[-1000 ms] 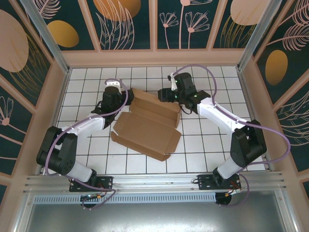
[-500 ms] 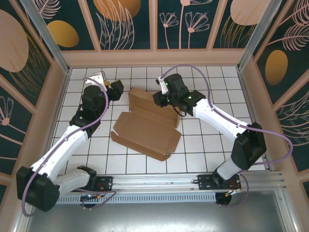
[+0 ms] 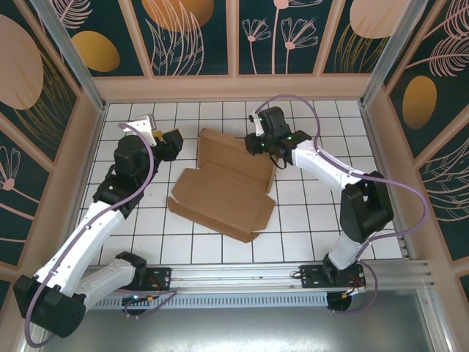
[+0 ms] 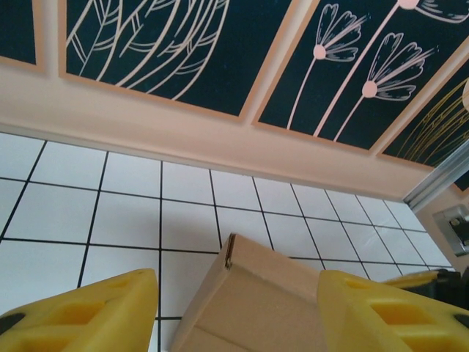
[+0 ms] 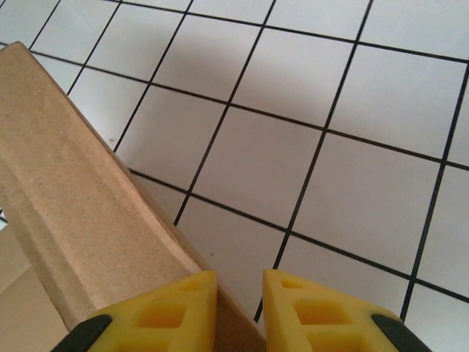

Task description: Fold the paper box

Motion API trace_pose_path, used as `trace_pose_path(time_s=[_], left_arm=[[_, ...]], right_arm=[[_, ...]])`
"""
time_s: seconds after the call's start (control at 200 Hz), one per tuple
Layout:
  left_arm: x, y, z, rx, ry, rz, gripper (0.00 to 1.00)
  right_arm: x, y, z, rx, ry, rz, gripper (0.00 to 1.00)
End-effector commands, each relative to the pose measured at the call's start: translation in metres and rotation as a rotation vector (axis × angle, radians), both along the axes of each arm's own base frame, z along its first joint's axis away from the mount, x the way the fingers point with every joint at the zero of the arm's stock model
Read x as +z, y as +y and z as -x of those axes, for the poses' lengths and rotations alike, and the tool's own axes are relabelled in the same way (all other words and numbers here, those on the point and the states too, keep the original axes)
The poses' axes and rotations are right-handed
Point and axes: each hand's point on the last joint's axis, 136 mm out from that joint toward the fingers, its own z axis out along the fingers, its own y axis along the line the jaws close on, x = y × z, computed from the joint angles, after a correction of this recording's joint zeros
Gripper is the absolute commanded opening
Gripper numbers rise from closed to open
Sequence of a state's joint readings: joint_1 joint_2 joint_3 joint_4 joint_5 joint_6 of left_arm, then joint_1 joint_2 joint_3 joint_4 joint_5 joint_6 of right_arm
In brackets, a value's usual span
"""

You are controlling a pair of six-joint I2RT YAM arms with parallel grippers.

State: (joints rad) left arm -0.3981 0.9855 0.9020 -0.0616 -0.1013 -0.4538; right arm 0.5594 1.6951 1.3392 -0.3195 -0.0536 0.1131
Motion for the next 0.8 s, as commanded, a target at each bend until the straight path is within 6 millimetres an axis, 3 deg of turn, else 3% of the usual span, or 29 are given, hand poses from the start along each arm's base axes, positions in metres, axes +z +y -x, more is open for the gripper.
trace_pose_path(time_s=[0.0,0.165,0.18,0.23,0.345,0.435,0.55,0.621,0.686,0.796], left_arm=[[0.025,-0.002,0.003,-0.021,-0.043,0.01,0.6],[0.032,0.011,0.005,0.041,-0.062,-0.016,0.6],[0.046,0.014,0.006,0.053,-0.089,-0.009,0.61],[0.056,0.023,0.009,0.097,-0.108,-0.017,0.61],[0.078,0.041,0.018,0.171,-0.171,-0.028,0.62],[0.087,0.048,0.023,0.194,-0.197,-0.037,0.62],[0.081,0.047,0.023,0.191,-0.181,-0.06,0.62],[0.072,0.043,0.021,0.172,-0.165,-0.066,0.63],[0.063,0.039,0.018,0.157,-0.15,-0.062,0.63],[0.052,0.033,0.012,0.139,-0.124,-0.052,0.62]], right_arm=[[-0.017,-0.013,-0.013,-0.04,0.052,0.006,0.23],[-0.039,-0.029,-0.034,-0.108,0.085,0.015,0.23],[-0.042,-0.032,-0.035,-0.119,0.089,0.016,0.23],[-0.052,-0.038,-0.038,-0.149,0.108,0.016,0.24],[-0.076,-0.044,-0.029,-0.184,0.162,-0.016,0.24],[-0.081,-0.029,-0.005,-0.133,0.214,-0.062,0.27],[-0.058,0.012,0.054,0.087,0.261,-0.182,0.41],[-0.038,0.02,0.075,0.142,0.244,-0.232,0.47],[-0.026,0.017,0.074,0.142,0.202,-0.223,0.51],[-0.023,0.007,0.045,0.085,0.09,-0.114,0.6]])
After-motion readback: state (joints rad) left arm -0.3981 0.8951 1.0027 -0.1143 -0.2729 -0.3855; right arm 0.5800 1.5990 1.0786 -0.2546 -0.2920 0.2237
